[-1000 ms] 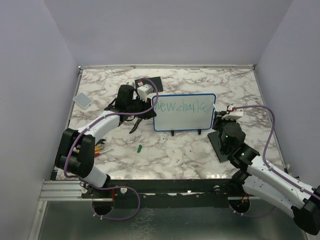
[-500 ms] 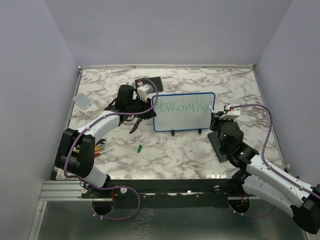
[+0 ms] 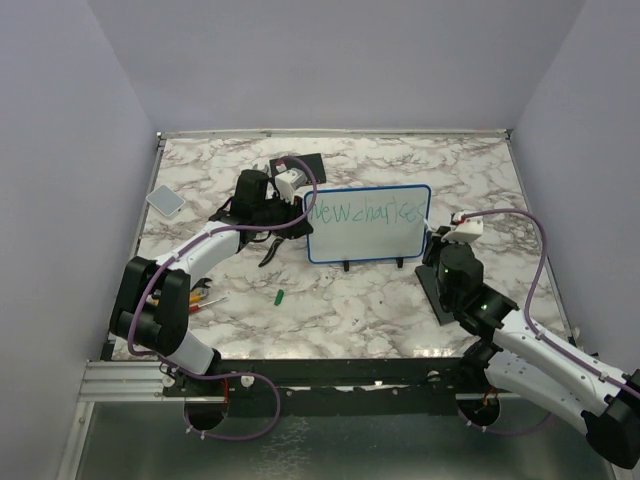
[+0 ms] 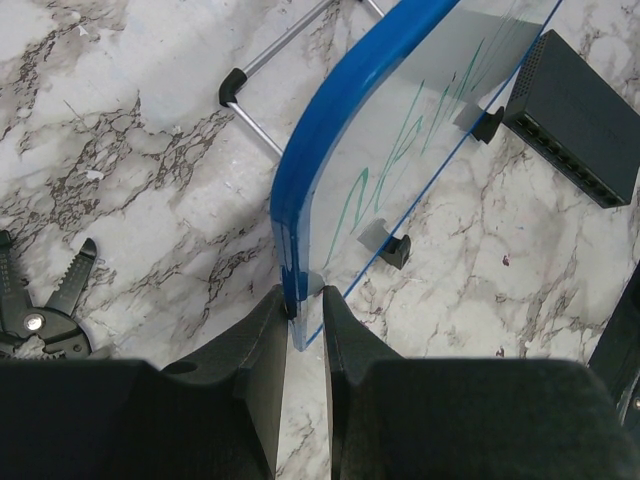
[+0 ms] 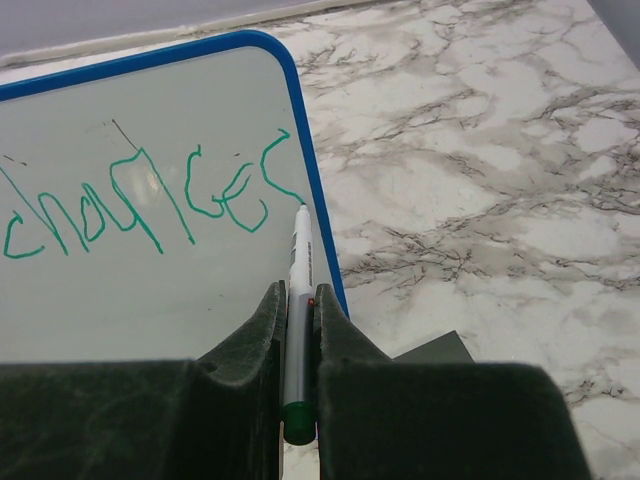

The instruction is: Write a sentence on the whiteboard

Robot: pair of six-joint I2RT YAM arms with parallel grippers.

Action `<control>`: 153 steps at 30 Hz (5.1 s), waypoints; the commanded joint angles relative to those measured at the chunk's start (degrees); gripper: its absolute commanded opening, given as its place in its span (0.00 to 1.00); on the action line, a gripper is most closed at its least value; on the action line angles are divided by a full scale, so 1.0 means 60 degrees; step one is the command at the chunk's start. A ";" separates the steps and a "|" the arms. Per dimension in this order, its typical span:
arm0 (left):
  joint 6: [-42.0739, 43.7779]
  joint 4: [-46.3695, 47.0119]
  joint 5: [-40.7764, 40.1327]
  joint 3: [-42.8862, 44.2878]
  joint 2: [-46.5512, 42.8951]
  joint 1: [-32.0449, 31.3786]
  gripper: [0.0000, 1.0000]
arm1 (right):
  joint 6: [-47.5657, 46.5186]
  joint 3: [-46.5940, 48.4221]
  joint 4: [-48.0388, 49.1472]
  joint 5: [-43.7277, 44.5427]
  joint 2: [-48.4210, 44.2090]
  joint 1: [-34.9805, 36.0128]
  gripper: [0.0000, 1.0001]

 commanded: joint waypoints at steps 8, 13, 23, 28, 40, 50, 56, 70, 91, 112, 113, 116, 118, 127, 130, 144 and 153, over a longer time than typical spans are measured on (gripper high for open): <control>0.0050 0.0069 -0.0046 0.0160 -0.0298 -0.0031 0.21 | 0.0445 0.0192 -0.0688 -0.0092 0.0211 -0.0046 0.01; 0.0057 0.0069 -0.0052 0.0160 -0.0309 -0.0037 0.21 | 0.0296 0.0193 -0.0616 -0.0666 0.0391 -0.0043 0.01; 0.0028 0.0067 -0.0120 0.0160 -0.0336 -0.0037 0.21 | 0.0077 0.0157 -0.0432 -0.1100 0.0269 -0.0038 0.01; -0.0028 0.0069 -0.0278 0.0174 -0.0333 -0.0041 0.21 | 0.0184 0.0271 -0.1028 -0.0966 -0.0400 -0.0037 0.01; -0.0247 0.0046 -0.0282 0.0217 -0.0321 -0.0043 0.21 | 0.0425 0.0501 -0.2094 -0.2087 -0.1169 -0.0033 0.01; -0.0391 0.0054 -0.0324 0.0233 -0.0302 -0.0072 0.21 | -0.0068 0.0468 -0.1677 -0.3822 -0.1333 -0.0045 0.01; -0.0516 0.0050 -0.0432 0.0233 -0.0320 -0.0094 0.21 | -0.0168 0.0466 -0.1145 -0.5058 -0.1134 -0.0035 0.01; -0.0677 0.0025 -0.0629 0.0219 -0.0277 -0.0231 0.21 | 0.0457 0.0214 0.0827 -0.6536 -0.0079 0.0057 0.01; -0.0758 -0.0078 -0.0780 0.0255 -0.0275 -0.0328 0.20 | 0.0588 0.0145 0.4276 -0.5168 0.3340 0.2023 0.01; -0.0756 -0.0100 -0.0733 0.0262 -0.0315 -0.0331 0.20 | 0.0484 0.0494 0.4482 -0.3820 0.4631 0.2179 0.01; -0.0756 -0.0113 -0.0729 0.0263 -0.0334 -0.0322 0.20 | 0.0472 0.0500 0.4508 -0.3760 0.4656 0.2179 0.01; -0.0757 -0.0108 -0.0714 0.0263 -0.0338 -0.0320 0.20 | 0.0385 0.0523 0.4617 -0.3632 0.4727 0.2179 0.01; -0.0766 -0.0109 -0.0711 0.0248 -0.0347 -0.0328 0.20 | 0.0282 0.0584 0.4659 -0.3592 0.4784 0.2179 0.01; -0.0756 -0.0110 -0.0704 0.0248 -0.0382 -0.0321 0.20 | 0.0038 0.0923 0.4654 -0.4123 0.5281 0.2179 0.01; -0.0757 -0.0108 -0.0704 0.0248 -0.0380 -0.0321 0.20 | 0.0114 0.0955 0.4413 -0.4150 0.5375 0.2193 0.01; -0.0760 -0.0107 -0.0687 0.0262 -0.0337 -0.0325 0.20 | 0.0675 0.0530 0.3688 -0.3811 0.5376 0.2311 0.01; -0.0771 -0.0112 -0.0676 0.0263 -0.0308 -0.0335 0.20 | 0.0628 0.0685 0.3533 -0.3582 0.5549 0.2325 0.01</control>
